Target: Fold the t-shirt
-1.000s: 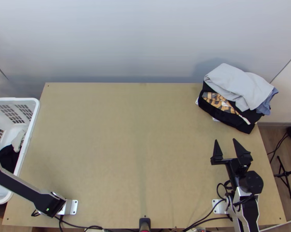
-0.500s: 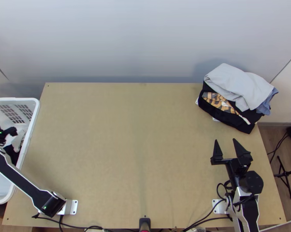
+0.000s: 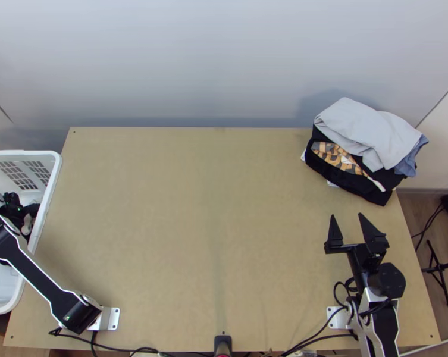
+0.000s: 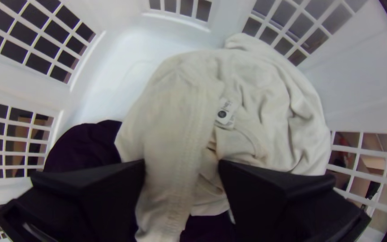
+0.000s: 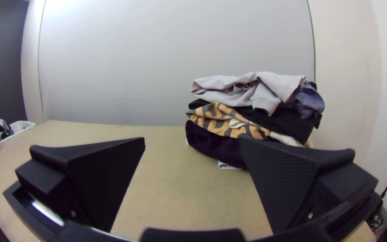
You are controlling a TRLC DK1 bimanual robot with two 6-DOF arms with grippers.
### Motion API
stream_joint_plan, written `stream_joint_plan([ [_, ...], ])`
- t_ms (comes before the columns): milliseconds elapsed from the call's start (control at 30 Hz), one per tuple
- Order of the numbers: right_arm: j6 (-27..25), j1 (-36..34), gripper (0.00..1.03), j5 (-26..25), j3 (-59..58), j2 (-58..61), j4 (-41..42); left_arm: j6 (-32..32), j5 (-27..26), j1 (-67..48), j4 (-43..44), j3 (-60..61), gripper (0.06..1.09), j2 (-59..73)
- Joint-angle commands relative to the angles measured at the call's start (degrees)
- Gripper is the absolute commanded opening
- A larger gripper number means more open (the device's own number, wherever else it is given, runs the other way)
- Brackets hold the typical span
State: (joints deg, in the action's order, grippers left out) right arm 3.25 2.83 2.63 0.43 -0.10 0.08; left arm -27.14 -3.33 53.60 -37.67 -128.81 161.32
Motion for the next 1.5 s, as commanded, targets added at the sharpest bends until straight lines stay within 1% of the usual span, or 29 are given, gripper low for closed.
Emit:
stream_joint_plan([
  [0, 0.0, 0.0, 0.99, 0.0, 0.0, 0.0, 0.0, 0.2, 1.0, 0.7, 2.4, -0.9, 0.10, 0.5],
  [133, 0.0, 0.0, 0.99, 0.0, 0.0, 0.0, 0.0, 3.2, 0.2, 0.5, 0.7, -1.4, 0.09, -4.5],
  [200, 0.0, 0.0, 0.99, 0.0, 0.0, 0.0, 0.0, 6.2, -0.4, 0.3, 0.1, -1.4, 0.09, -8.6],
  [367, 0.0, 0.0, 0.99, 0.0, 0.0, 0.0, 0.0, 15.7, -8.8, 0.2, -4.2, -1.4, 0.09, -22.7],
  [433, 0.0, 0.0, 0.99, 0.0, 0.0, 0.0, 0.0, 18.6, -10.6, -0.3, -4.8, -1.4, 0.09, -28.0],
  [500, 0.0, 0.0, 0.99, 0.0, 0.0, 0.0, 0.0, 20.3, -11.2, -1.3, -5.5, -1.4, 0.09, -32.9],
  [667, 0.0, 0.0, 0.99, 0.0, 0.0, 0.0, 0.0, 22.5, -14.2, -3.7, -8.4, -1.4, 0.09, -44.2],
  [767, 0.0, 0.0, 0.99, 0.0, 0.0, 0.0, 0.0, 24.9, -15.9, -4.2, -8.6, -1.3, 0.09, -49.7],
  [867, 0.0, 0.0, 0.99, 0.0, 0.0, 0.0, 0.0, 27.0, -17.0, -4.4, -8.1, -1.4, 0.09, -54.2],
  [967, 0.0, 0.0, 0.99, 0.0, 0.0, 0.0, 0.0, 28.2, -17.8, -5.4, -9.5, -1.2, 0.09, -58.0],
  [1033, 0.0, 0.0, 0.99, 0.0, 0.0, 0.0, 0.0, 28.4, -20.0, -6.1, -11.3, -1.2, 0.09, -60.9],
  [1067, 0.0, 0.0, 0.99, 0.0, 0.0, 0.0, 0.0, 28.8, -20.0, -6.9, -11.7, -1.1, 0.09, -62.6],
  [1167, 0.0, 0.0, 0.99, 0.0, 0.0, 0.0, 0.0, 29.4, -21.3, -10.1, -14.5, -0.8, 0.09, -67.4],
  [1267, 0.0, 0.0, 0.99, 0.0, 0.0, 0.0, 0.0, 29.8, -21.3, -15.8, -17.3, 0.2, 0.09, -71.9],
  [1367, 0.0, 0.0, 0.99, 0.0, 0.0, 0.0, 0.0, 30.7, -21.3, -22.6, -21.0, 0.7, 0.09, -74.4],
  [1467, 0.0, 0.0, 0.99, 0.0, 0.0, 0.0, 0.0, 33.0, -20.2, -30.1, -23.2, 1.9, 0.09, -75.9],
])
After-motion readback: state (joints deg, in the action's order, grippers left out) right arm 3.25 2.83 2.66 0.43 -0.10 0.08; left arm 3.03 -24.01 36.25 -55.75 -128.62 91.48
